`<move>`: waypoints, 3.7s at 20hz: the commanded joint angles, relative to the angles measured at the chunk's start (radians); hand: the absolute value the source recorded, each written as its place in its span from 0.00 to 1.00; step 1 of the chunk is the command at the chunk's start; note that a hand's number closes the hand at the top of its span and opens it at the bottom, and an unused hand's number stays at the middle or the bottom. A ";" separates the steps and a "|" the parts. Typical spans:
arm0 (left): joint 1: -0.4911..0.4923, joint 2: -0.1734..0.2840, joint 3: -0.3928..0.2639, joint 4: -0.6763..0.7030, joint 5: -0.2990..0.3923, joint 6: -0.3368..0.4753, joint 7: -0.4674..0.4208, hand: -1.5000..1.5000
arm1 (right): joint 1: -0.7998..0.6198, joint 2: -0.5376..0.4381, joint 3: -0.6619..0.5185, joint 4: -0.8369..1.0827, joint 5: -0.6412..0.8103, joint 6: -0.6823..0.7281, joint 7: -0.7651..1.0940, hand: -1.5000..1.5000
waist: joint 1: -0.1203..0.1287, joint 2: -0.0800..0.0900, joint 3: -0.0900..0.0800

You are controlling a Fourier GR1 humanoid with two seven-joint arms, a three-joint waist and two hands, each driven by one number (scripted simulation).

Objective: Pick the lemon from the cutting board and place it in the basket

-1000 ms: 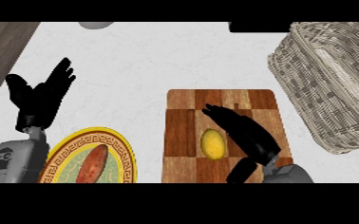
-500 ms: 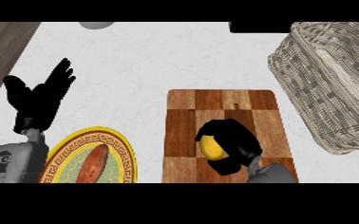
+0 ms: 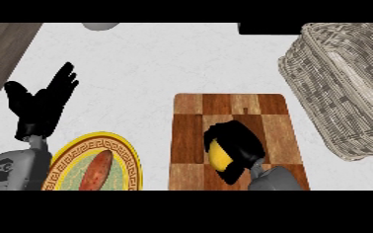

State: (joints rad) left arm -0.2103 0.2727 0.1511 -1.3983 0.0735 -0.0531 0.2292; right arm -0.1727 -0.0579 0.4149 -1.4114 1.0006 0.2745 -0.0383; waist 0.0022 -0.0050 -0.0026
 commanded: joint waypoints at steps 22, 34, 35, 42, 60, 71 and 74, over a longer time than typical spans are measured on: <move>-0.092 -0.037 -0.063 0.050 -0.031 -0.009 0.002 0.50 | -0.801 0.058 -0.342 0.415 0.228 -0.940 1.207 1.00 | 0.103 0.028 -0.002; -0.074 -0.021 -0.036 0.031 -0.022 -0.003 0.013 0.50 | -1.173 0.019 -0.548 0.736 0.502 -0.859 1.391 1.00 | 0.066 0.020 0.000; -0.082 -0.041 -0.054 0.045 -0.038 0.009 0.007 0.50 | -1.200 0.001 -0.564 0.756 0.508 -0.862 1.375 1.00 | 0.060 0.023 0.000; -0.082 -0.016 -0.033 0.028 -0.039 0.012 0.013 0.50 | -1.267 -0.099 -0.653 0.865 0.591 -0.879 1.371 1.00 | 0.049 0.023 0.001; -0.013 -0.006 -0.008 -0.014 -0.020 0.001 0.029 0.50 | -1.089 -0.236 -0.788 0.886 0.691 -0.852 1.317 1.00 | 0.002 0.003 0.003; -0.003 0.008 0.024 -0.015 -0.003 -0.016 0.007 0.50 | -0.881 -0.208 -0.853 0.764 0.646 -1.028 1.212 1.00 | 0.008 0.007 0.003; 0.017 -0.030 0.000 0.006 -0.024 0.009 -0.011 0.50 | -0.841 -0.236 -0.915 0.692 0.718 -1.055 1.332 0.00 | -0.006 0.006 0.002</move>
State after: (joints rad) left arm -0.2016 0.2588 0.1552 -1.4048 0.0539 -0.0533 0.2268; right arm -1.0649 -0.3087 -0.4621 -0.6681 1.6915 -0.6803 1.0925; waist 0.0024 0.0012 -0.0002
